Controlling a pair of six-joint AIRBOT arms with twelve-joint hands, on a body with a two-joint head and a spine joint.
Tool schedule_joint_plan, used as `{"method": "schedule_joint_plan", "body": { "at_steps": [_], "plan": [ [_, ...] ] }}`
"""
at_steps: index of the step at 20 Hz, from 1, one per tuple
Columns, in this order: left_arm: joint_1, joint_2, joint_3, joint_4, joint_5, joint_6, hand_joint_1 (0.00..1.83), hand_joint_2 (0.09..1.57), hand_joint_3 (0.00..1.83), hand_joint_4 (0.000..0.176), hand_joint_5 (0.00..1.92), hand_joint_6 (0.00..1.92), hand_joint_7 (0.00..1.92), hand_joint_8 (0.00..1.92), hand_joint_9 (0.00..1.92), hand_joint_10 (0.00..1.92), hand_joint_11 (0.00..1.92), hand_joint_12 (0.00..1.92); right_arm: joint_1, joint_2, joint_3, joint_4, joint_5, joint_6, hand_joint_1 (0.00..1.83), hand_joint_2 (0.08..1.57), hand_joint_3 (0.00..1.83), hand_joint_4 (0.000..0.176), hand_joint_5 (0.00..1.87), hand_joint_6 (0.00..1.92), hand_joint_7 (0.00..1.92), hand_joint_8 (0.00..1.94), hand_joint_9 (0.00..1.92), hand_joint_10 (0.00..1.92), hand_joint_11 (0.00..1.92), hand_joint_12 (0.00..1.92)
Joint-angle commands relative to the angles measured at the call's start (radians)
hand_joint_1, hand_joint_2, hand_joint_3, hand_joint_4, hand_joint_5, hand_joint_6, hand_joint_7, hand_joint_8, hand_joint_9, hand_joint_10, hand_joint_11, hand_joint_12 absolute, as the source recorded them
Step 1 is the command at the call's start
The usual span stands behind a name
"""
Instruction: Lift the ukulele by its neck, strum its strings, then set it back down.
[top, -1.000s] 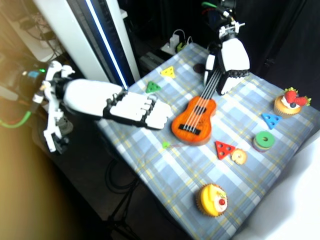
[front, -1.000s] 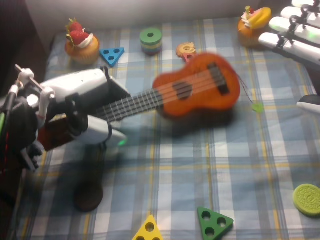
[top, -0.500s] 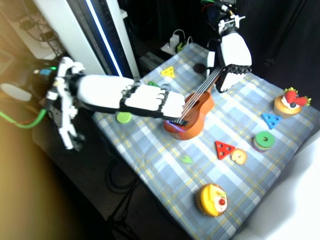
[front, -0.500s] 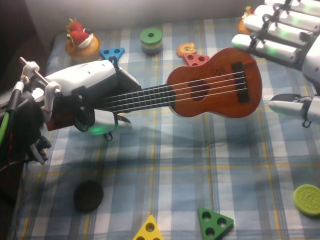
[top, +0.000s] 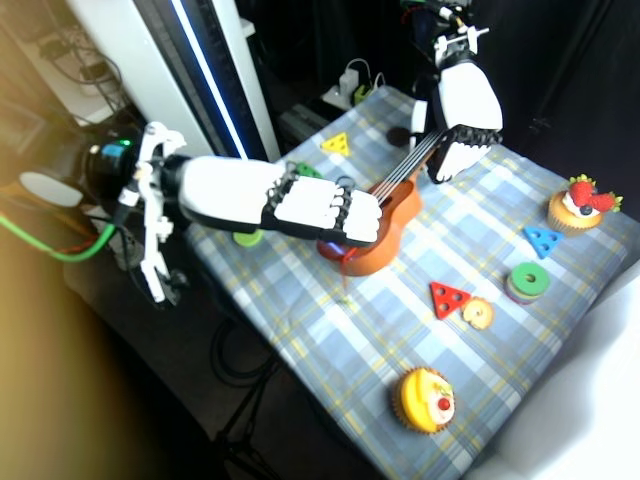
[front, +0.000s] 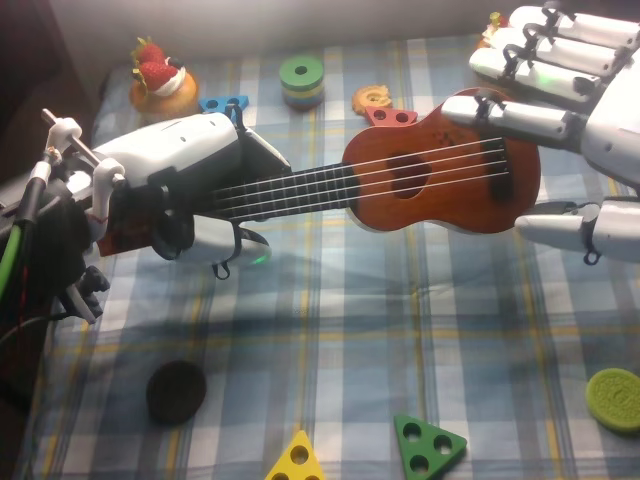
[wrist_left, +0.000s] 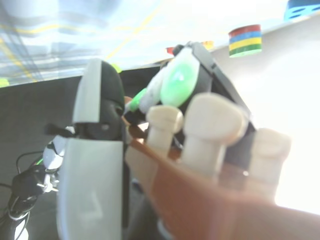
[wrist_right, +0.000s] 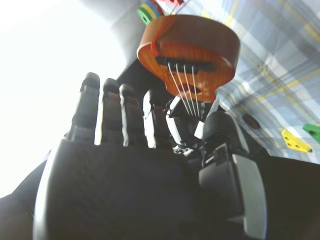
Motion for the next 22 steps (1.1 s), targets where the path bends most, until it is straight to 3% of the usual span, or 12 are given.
{"method": "schedule_joint_plan", "body": {
  "at_steps": [1, 2, 3, 7, 10, 11, 12, 13, 18, 19, 20, 22],
  "plan": [
    [-0.015, 0.006, -0.008, 0.013, -0.125, -0.015, 1.26, 1.16, 0.02, 0.043, 0.86, 1.92, 1.05, 1.92, 1.26, 1.92, 1.43, 1.92, 0.020, -0.004, 0.007, -0.005, 0.095, -0.003, 0.00, 1.27, 0.00, 0.099, 0.00, 0.00, 0.00, 0.00, 0.00, 0.00, 0.00, 0.00],
    [-0.015, 0.007, -0.009, 0.015, -0.129, -0.017, 1.28, 1.14, 0.01, 0.042, 0.88, 1.92, 1.06, 1.92, 1.27, 1.92, 1.43, 1.92, 0.021, -0.013, 0.012, -0.007, 0.081, -0.003, 0.00, 1.27, 0.00, 0.095, 0.02, 0.01, 0.00, 0.00, 0.00, 0.00, 0.00, 0.00],
    [-0.015, 0.009, -0.011, 0.019, -0.133, -0.023, 1.28, 1.15, 0.00, 0.000, 0.85, 1.92, 1.04, 1.92, 1.25, 1.92, 1.42, 1.92, 0.022, -0.022, 0.017, -0.011, 0.064, -0.003, 0.00, 1.21, 0.00, 0.000, 0.12, 0.02, 0.00, 0.00, 0.00, 0.00, 0.00, 0.00],
    [-0.015, 0.011, -0.011, 0.028, -0.135, -0.033, 1.30, 1.14, 0.00, 0.000, 0.87, 1.92, 1.08, 1.92, 1.28, 1.92, 1.43, 1.92, 0.023, -0.031, 0.012, -0.046, 0.016, -0.003, 0.02, 1.33, 0.01, 0.000, 0.18, 0.02, 0.00, 0.00, 0.00, 0.00, 0.00, 0.00],
    [-0.013, 0.011, -0.008, 0.025, -0.134, -0.034, 1.28, 1.11, 0.00, 0.000, 0.90, 1.92, 1.10, 1.92, 1.31, 1.92, 1.45, 1.92, 0.023, -0.005, -0.017, -0.078, 0.019, -0.003, 0.12, 1.38, 0.01, 0.000, 0.40, 0.08, 0.00, 0.00, 0.00, 0.00, 0.00, 0.00],
    [-0.013, 0.011, -0.007, 0.022, -0.134, -0.034, 1.32, 1.10, 0.00, 0.000, 0.90, 1.92, 1.10, 1.92, 1.31, 1.92, 1.46, 1.92, 0.024, 0.004, -0.025, -0.086, 0.023, -0.003, 0.13, 1.39, 0.01, 0.010, 0.42, 0.08, 0.00, 0.00, 0.00, 0.00, 0.00, 0.00],
    [-0.012, 0.011, -0.005, 0.018, -0.133, -0.034, 1.32, 1.10, 0.00, 0.000, 0.92, 1.92, 1.12, 1.92, 1.33, 1.92, 1.49, 1.92, 0.024, 0.013, -0.035, -0.093, 0.029, -0.003, 0.14, 1.39, 0.01, 0.057, 0.46, 0.09, 0.00, 0.00, 0.00, 0.00, 0.00, 0.00],
    [-0.010, 0.010, -0.002, 0.012, -0.133, -0.034, 1.31, 1.12, 0.00, 0.000, 0.92, 1.92, 1.11, 1.92, 1.32, 1.92, 1.47, 1.92, 0.024, 0.026, -0.047, -0.105, 0.041, 0.000, 0.18, 1.38, 0.00, 0.077, 0.58, 0.13, 0.00, 0.00, 0.00, 0.00, 0.00, 0.00],
    [-0.007, 0.008, 0.006, -0.001, -0.126, -0.034, 1.28, 1.14, 0.00, 0.000, 0.87, 1.92, 1.02, 1.92, 1.25, 1.92, 1.41, 1.92, 0.024, 0.068, -0.046, -0.191, 0.118, 0.188, 0.15, 1.38, 0.00, 0.066, 0.88, 0.10, 0.11, 0.00, 0.00, 0.00, 0.00, 0.00],
    [-0.005, 0.008, 0.007, -0.004, -0.126, -0.034, 1.28, 1.15, 0.01, 0.000, 0.85, 1.92, 1.02, 1.92, 1.24, 1.92, 1.39, 1.92, 0.024, 0.077, -0.047, -0.191, 0.145, 0.203, 0.25, 1.38, 0.00, 0.008, 0.93, 0.10, 0.13, 0.00, 0.00, 0.00, 0.00, 0.00],
    [-0.003, 0.007, 0.009, -0.007, -0.125, -0.034, 1.27, 1.15, 0.00, 0.000, 0.84, 1.92, 1.01, 1.92, 1.24, 1.92, 1.39, 1.92, 0.024, 0.090, -0.052, -0.191, 0.179, 0.210, 0.26, 1.39, 0.00, 0.035, 0.93, 0.09, 0.12, 0.00, 0.00, 0.00, 0.00, 0.00],
    [-0.003, 0.002, 0.016, -0.013, -0.119, -0.035, 1.29, 1.13, 0.00, 0.000, 0.86, 1.92, 1.03, 1.92, 1.26, 1.92, 1.42, 1.92, 0.024, 0.108, -0.059, -0.191, 0.238, 0.234, 0.26, 1.37, 0.00, 0.049, 0.99, 0.12, 0.20, 0.02, 0.00, 0.00, 0.00, 0.00]
  ]
}}
